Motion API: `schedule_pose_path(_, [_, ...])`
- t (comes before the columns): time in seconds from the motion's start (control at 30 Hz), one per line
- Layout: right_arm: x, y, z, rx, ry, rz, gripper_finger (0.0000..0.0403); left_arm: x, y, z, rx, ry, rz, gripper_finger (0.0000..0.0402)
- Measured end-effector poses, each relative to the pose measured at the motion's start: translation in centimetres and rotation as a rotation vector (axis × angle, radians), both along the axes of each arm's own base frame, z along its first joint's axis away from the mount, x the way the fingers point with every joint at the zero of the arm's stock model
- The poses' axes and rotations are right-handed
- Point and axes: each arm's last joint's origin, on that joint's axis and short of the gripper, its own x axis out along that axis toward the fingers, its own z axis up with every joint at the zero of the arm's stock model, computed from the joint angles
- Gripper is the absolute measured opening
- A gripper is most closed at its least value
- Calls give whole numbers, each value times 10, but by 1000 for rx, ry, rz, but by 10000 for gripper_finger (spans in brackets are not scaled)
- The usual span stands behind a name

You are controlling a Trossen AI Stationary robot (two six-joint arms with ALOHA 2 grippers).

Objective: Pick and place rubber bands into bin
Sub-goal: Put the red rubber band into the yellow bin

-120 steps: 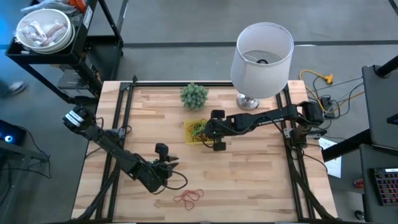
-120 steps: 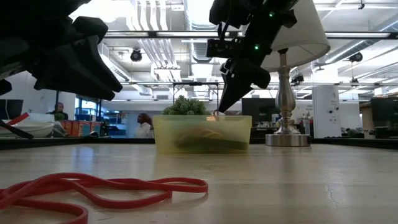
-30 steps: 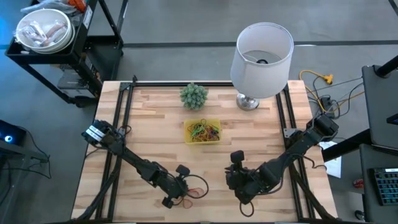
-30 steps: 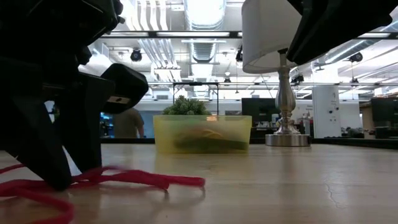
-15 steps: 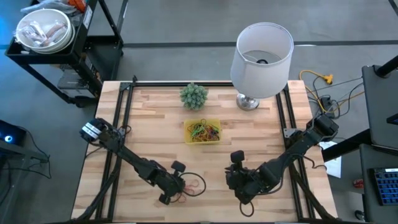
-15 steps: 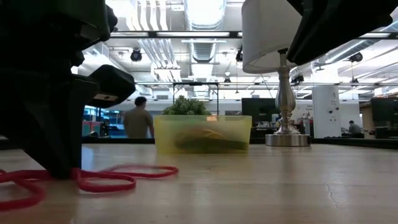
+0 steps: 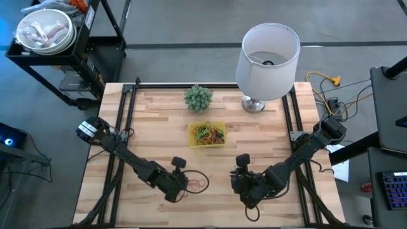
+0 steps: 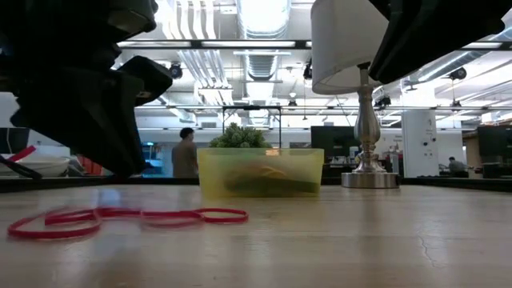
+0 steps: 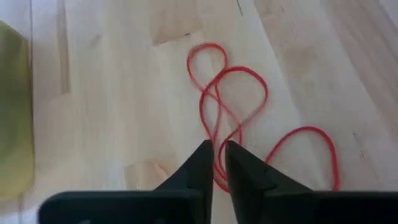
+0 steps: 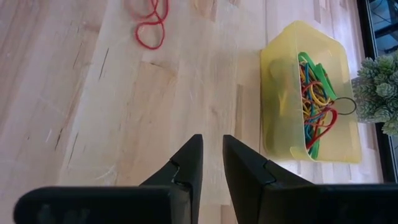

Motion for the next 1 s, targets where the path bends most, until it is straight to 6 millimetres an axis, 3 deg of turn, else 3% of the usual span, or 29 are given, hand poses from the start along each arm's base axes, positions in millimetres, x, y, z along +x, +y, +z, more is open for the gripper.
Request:
schedule_pose_path(0.4, [0,0,0,6,-3,-9,62,-2,2,-2,16,21,20,144])
schedule_pose_path(1.0, [0,0,-1,10,-4,-15,59,-16,6,-18,-162,177,126,150])
